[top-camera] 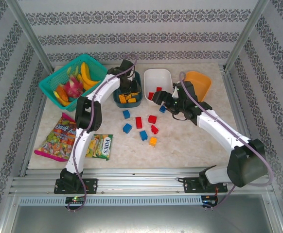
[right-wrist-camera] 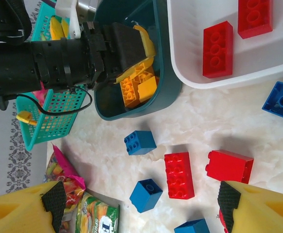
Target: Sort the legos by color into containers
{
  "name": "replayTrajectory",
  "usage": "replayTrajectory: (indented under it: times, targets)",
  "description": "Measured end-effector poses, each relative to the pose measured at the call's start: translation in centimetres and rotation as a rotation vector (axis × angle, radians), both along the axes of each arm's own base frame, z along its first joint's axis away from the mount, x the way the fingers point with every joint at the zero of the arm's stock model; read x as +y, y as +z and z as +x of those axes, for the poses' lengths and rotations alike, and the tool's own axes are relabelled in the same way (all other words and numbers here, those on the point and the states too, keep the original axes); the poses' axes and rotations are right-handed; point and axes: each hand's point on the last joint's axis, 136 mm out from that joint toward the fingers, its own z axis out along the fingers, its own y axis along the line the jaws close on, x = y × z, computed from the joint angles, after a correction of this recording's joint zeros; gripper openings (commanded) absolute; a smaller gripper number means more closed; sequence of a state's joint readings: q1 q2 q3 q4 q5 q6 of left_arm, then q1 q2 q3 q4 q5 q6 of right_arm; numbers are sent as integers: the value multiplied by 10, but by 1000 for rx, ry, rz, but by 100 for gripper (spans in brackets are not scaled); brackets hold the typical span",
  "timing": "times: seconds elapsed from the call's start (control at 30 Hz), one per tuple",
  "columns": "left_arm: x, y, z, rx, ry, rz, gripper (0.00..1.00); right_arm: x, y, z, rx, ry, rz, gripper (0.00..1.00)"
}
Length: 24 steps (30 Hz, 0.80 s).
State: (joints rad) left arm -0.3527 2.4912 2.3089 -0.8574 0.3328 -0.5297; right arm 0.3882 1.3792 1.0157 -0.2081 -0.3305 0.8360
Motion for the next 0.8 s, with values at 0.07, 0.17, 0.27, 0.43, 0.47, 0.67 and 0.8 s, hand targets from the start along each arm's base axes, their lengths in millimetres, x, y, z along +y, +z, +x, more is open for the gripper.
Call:
replayTrajectory:
  times: [0.07, 0.17, 0.27, 0.43, 0.47, 0.67, 0.8]
  targets:
    - [0, -5, -1, 17, 8, -8, 45, 0, -3, 1, 8, -1, -3, 83]
    - [-3, -5, -2, 28, 13, -25, 51, -4, -9, 5, 20, -18, -17, 82]
    - [-4, -4, -2, 30, 16, -36, 56, -12, -19, 8, 44, -52, -56, 80]
    - [-5, 1, -1, 29, 26, -47, 59, -26, -47, 9, 111, -83, -173, 76]
    - [-6, 5, -1, 26, 29, -53, 60, -29, -53, 10, 126, -86, -206, 77]
    - [-4, 60, -14, -44, 51, -108, 65, -34, -94, 12, 197, -69, -387, 83]
    - [6, 115, -52, -141, 74, -177, 70, -32, -122, 15, 229, -61, -467, 83]
